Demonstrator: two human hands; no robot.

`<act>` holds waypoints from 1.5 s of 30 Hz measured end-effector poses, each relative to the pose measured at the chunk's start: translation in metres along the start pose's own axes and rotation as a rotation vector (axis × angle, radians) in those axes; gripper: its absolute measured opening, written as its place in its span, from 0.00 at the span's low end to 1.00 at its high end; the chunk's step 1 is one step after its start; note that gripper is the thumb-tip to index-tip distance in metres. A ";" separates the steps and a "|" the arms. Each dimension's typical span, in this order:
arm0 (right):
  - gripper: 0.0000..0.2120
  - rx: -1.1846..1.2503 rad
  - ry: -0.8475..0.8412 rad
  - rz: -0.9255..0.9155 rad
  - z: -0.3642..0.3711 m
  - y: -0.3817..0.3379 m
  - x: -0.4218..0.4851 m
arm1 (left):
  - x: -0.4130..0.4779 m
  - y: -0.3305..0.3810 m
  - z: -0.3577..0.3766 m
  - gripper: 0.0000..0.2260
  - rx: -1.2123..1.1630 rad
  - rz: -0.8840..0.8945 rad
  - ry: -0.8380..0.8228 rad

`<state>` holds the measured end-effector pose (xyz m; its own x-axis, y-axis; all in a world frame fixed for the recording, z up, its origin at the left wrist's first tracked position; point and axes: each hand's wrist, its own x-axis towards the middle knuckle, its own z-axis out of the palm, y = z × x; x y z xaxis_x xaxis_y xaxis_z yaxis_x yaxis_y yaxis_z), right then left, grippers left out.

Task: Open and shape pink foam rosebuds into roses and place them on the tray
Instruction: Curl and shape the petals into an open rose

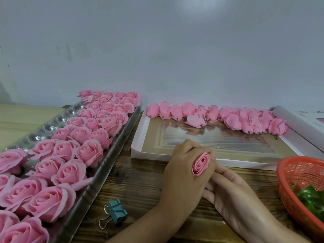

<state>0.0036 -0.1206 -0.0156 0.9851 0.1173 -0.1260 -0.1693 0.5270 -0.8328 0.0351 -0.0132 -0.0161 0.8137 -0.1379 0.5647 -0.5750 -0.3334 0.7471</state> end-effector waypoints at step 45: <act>0.24 -0.417 -0.104 -0.363 -0.008 0.004 -0.001 | 0.002 0.001 0.003 0.10 -0.188 -0.143 -0.090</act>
<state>0.0018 -0.1254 -0.0225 0.9659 0.0840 0.2451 0.2279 0.1744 -0.9579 0.0363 -0.0164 -0.0147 0.8873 -0.1876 0.4213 -0.4524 -0.1769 0.8741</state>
